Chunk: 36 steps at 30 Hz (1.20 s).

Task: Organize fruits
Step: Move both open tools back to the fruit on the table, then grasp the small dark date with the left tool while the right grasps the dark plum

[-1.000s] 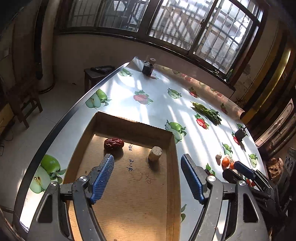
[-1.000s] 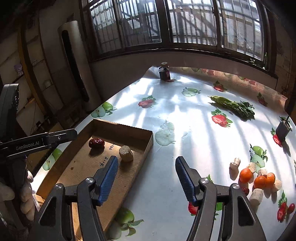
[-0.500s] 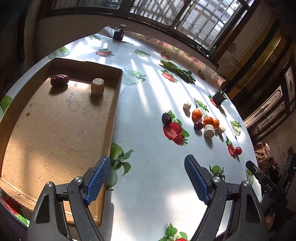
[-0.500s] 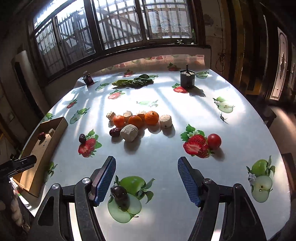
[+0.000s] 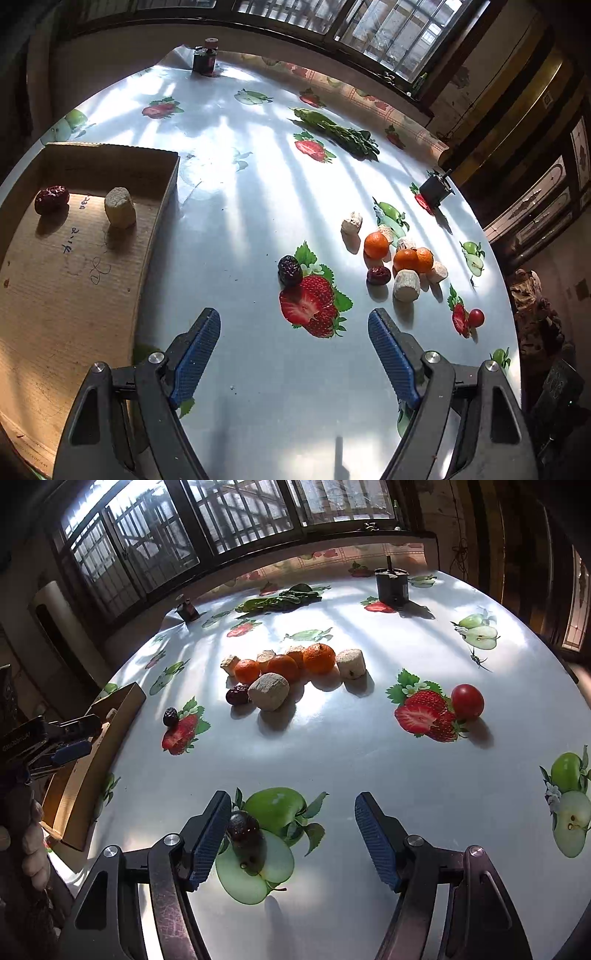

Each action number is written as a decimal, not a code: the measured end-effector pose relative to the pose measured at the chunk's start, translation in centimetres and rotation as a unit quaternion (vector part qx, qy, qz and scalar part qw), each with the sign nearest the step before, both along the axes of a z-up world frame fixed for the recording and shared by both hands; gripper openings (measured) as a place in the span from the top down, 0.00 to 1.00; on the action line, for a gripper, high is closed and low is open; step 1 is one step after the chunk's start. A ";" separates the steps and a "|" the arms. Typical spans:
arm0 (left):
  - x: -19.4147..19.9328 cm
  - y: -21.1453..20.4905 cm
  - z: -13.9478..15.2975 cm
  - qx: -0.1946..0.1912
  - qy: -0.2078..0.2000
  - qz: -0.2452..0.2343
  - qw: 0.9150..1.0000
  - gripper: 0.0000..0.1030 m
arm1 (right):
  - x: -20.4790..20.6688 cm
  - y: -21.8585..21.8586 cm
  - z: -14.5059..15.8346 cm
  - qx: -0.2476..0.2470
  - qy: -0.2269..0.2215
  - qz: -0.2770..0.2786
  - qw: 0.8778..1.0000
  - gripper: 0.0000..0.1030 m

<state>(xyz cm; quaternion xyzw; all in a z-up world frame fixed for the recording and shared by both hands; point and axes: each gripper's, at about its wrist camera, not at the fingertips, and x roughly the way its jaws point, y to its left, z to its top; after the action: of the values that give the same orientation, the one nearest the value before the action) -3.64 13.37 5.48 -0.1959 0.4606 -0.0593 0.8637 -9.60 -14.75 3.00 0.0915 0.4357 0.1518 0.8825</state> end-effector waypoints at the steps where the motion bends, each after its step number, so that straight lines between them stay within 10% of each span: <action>1: 1.0 -0.2 -0.5 -0.001 0.001 -0.001 1.000 0.21 | 0.0 0.2 0.0 -0.003 0.001 0.004 1.000 0.29; 6: 3.9 -0.7 -2.9 0.024 0.001 0.006 1.000 0.47 | -0.4 0.7 0.0 -0.025 0.006 0.011 1.000 0.28; 22: 4.4 -2.7 -4.3 0.086 -0.033 -0.054 0.994 0.48 | 0.3 5.8 -1.5 -0.078 0.026 0.035 0.996 0.28; 25: 4.1 -3.1 -4.4 0.096 -0.033 -0.064 0.993 0.71 | 0.3 6.3 -1.8 -0.095 0.024 0.034 0.995 0.30; 36: 3.6 -2.7 -4.5 0.089 -0.037 -0.056 0.994 0.82 | 0.3 7.1 -1.8 -0.119 0.019 0.044 0.992 0.69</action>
<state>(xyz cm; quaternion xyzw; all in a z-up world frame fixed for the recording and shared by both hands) -0.03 10.64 0.94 -0.0899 0.4420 -0.0731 0.8895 -9.30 -7.64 1.18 -0.0306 0.4710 0.1355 0.8711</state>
